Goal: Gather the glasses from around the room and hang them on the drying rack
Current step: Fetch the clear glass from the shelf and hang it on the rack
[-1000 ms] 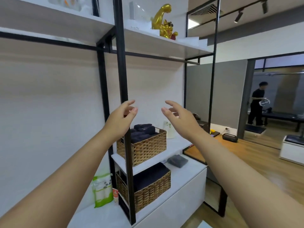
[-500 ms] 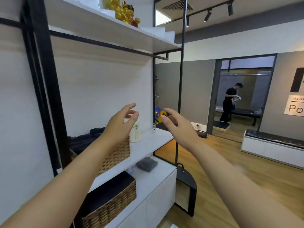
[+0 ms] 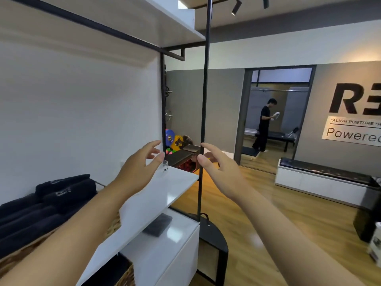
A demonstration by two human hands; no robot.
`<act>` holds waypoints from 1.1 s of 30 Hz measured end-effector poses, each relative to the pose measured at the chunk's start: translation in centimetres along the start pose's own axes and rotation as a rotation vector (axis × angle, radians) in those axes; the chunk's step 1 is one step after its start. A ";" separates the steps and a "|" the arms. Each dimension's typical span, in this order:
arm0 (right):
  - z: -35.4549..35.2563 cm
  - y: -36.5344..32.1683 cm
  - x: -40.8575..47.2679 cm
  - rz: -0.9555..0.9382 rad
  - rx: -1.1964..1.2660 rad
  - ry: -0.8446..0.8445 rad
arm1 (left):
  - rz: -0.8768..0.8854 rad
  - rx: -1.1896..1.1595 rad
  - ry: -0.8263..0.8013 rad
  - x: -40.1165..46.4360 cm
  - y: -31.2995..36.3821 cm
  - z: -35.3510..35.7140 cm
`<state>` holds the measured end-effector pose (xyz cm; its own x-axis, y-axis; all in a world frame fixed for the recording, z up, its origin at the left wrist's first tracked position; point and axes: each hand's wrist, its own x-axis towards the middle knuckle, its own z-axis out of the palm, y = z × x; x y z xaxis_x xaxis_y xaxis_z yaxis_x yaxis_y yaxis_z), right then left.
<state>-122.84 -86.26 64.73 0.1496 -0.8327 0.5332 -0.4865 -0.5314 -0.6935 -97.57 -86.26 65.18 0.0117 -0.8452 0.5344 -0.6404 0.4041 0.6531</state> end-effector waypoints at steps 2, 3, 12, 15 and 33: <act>0.5 1.5 2.5 0.004 -0.007 -0.008 | -0.001 0.004 -0.006 2.8 -1.2 1.2; 0.7 2.2 3.8 0.006 -0.011 -0.012 | 0.002 0.008 -0.016 4.1 -1.8 1.9; 1.9 9.9 14.1 -0.010 0.020 -0.076 | -0.026 0.046 -0.020 13.3 -6.5 8.6; 2.2 13.3 18.2 -0.039 0.063 -0.101 | -0.051 0.068 0.018 15.9 -7.8 10.2; 7.3 27.7 35.0 -0.143 0.238 -0.360 | -0.258 0.272 0.151 26.5 -16.4 19.5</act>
<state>-124.78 -131.24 60.64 0.5114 -0.7271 0.4580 -0.2342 -0.6308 -0.7398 -101.73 -122.10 58.22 0.2983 -0.8378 0.4572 -0.7816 0.0606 0.6209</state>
